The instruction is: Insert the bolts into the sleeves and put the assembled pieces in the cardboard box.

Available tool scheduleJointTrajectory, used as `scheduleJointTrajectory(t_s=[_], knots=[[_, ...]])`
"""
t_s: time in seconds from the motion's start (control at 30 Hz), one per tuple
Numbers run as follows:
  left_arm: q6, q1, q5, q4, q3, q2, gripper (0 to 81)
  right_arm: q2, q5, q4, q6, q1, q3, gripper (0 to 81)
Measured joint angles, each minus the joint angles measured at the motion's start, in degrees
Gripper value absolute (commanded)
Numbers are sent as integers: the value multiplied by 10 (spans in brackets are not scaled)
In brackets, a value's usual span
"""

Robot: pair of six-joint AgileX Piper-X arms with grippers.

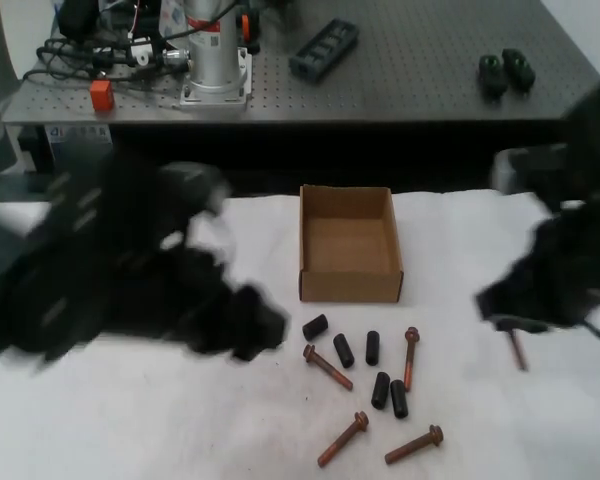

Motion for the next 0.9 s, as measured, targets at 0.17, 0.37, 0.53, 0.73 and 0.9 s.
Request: scheduleJointTrajectory(t_s=[0.17, 0.37, 0.53, 0.73, 0.9], knots=[[33, -38, -43, 64, -127, 121, 389, -143, -1, 56, 16, -20, 45, 55], [55, -58, -58, 161, -284, 253, 389, -238, -3, 87, 22, -30, 84, 55], [75, -65, -87, 262, -412, 362, 389, -244, -3, 98, 22, -30, 99, 55], [156, -67, -155, 309, -466, 413, 389, -244, -18, 105, 22, -30, 103, 55], [266, -56, -211, 310, -471, 418, 389, -244, -25, 105, 22, -30, 103, 55]])
